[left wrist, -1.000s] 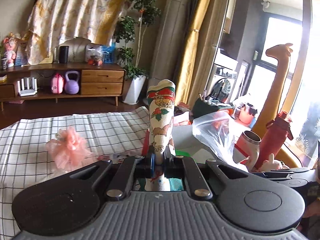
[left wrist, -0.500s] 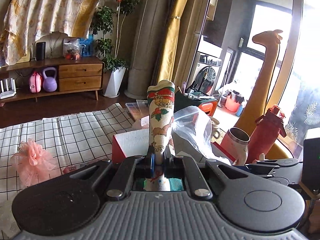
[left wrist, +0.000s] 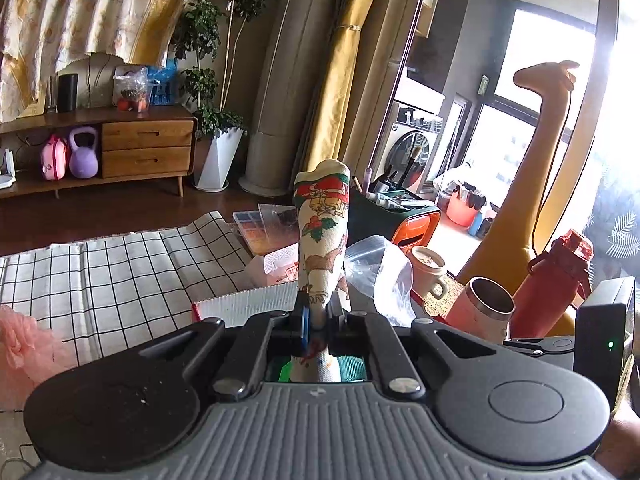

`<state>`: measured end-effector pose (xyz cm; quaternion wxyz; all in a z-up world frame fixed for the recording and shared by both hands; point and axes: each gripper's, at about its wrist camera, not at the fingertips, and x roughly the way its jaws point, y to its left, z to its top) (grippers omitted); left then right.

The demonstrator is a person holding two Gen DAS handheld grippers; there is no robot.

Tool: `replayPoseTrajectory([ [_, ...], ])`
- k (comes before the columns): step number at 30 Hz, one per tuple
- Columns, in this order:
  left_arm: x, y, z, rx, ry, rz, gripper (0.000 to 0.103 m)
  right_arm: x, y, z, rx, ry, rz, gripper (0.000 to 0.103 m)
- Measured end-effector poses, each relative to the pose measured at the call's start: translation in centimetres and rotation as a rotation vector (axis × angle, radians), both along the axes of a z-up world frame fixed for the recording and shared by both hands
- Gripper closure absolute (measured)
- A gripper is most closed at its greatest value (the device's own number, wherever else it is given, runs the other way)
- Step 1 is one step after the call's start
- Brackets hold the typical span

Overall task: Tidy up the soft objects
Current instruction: 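Lift the apron and the plastic bag and carry them over the red box, then lower the apron and bag into the red box and open both grippers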

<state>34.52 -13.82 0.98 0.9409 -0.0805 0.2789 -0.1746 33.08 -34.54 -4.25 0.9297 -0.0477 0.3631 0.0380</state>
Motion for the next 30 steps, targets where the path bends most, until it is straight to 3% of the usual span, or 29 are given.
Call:
replayPoseTrajectory([
  [10,4.2,-1.2,-3.9,-0.065,0.119,-0.009,0.095,4.8,-0.5,-1.9,-0.054,0.021,-0.032,0.080],
  [15,5.6,-2.1,-6.0,-0.068,0.169,-0.018,0.095,7.3,-0.5,-3.9,-0.093,0.091,-0.036,0.080],
  [23,6.9,-3.5,-8.3,0.004,0.208,-0.036,0.095,8.6,-0.1,-7.1,-0.134,0.176,-0.007,0.080],
  [30,7.6,-3.9,-10.1,0.075,0.268,-0.056,0.095,8.4,0.8,-7.4,-0.183,0.191,0.062,0.081],
])
